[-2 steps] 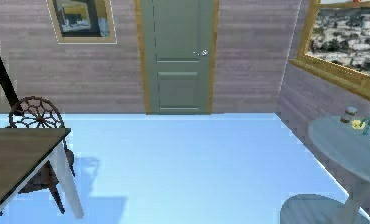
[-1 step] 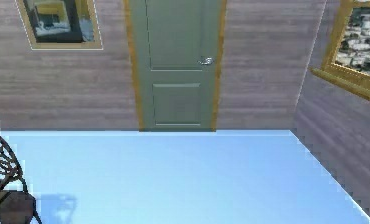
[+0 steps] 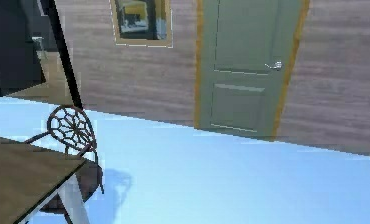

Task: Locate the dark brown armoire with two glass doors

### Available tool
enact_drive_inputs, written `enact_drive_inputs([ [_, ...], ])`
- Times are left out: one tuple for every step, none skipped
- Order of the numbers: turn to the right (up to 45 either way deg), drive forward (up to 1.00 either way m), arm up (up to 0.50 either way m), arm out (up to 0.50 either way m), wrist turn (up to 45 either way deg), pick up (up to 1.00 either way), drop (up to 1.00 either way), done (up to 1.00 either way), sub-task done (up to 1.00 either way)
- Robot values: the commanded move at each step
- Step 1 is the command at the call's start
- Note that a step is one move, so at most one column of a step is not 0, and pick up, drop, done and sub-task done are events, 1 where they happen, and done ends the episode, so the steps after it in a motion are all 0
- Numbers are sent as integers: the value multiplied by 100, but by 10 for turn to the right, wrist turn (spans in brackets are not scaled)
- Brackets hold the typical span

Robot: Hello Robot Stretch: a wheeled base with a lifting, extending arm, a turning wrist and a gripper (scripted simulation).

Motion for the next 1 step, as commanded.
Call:
enact_drive_inputs([
  [0, 100, 0, 0, 0, 0, 0, 0, 0],
])
